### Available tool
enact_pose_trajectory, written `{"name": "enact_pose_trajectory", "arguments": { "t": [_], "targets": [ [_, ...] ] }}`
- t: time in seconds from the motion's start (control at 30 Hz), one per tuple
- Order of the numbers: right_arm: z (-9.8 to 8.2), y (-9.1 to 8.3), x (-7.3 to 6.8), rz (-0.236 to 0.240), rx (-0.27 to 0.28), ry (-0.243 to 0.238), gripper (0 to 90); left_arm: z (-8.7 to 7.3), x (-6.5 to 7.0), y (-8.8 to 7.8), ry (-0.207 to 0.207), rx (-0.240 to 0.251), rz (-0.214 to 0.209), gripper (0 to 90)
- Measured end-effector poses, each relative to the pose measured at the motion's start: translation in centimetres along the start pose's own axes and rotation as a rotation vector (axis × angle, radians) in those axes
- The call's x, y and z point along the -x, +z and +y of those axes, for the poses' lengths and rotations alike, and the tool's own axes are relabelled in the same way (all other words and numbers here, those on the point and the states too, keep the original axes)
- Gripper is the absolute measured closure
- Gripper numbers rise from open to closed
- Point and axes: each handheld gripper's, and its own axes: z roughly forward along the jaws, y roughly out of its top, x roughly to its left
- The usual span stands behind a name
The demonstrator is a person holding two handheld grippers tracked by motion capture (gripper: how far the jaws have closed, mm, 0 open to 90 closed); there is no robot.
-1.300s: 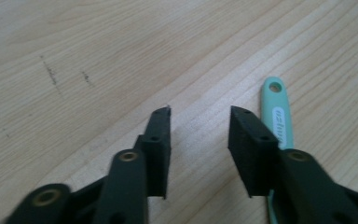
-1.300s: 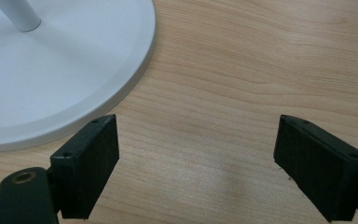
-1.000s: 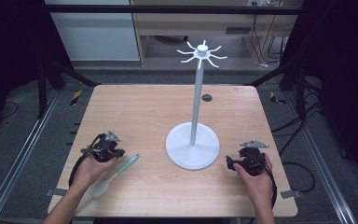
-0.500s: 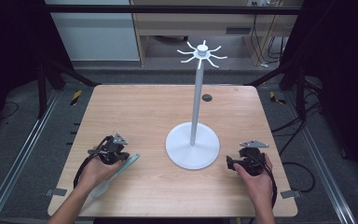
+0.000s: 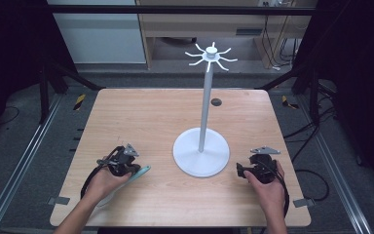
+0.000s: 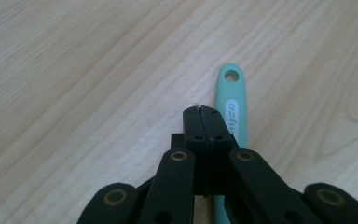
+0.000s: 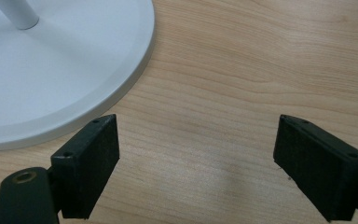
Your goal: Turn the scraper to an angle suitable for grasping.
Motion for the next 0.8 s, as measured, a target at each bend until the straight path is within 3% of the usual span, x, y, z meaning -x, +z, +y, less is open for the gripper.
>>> {"name": "enact_pose_trajectory", "arguments": {
  "t": [0.03, 0.13, 0.2, 0.4, 0.43, 0.5, 0.63, 0.8],
  "targets": [
    [0.0, 0.0, 0.0, 0.0, 0.0, 0.0, 14.6, 0.0, 0.0, 0.0, 0.0, 0.0, 0.0, 90.0],
    [0.0, 0.0, 0.0, 0.0, -0.002, -0.002, 14.6, 0.3, 1.5, 0.0, 0.062, -0.02, -0.001, 90.0],
    [0.0, 0.0, 0.0, 0.001, -0.007, 0.002, 14.6, 0.4, 1.9, 0.0, 0.082, -0.029, 0.001, 90.0],
    [0.0, 0.1, 0.1, 0.0, -0.007, -0.009, 14.6, 0.5, 2.4, -0.1, 0.101, -0.038, -0.006, 90.0],
    [0.0, 0.1, 0.1, 0.0, -0.007, -0.007, 14.6, 0.7, 2.5, -0.2, 0.131, -0.054, -0.002, 90.0],
    [0.0, 0.1, 0.1, 0.0, -0.009, -0.004, 14.6, 0.8, 2.6, -0.3, 0.129, -0.046, -0.005, 90.0],
    [0.0, 0.1, 0.1, 0.0, -0.007, -0.007, 14.6, 1.5, 3.0, -1.2, 0.162, -0.049, -0.012, 89.9],
    [0.0, 0.2, 0.0, 0.002, -0.009, -0.006, 14.6, 2.3, 3.5, -1.6, 0.187, -0.074, -0.009, 78.2]
  ]
}}
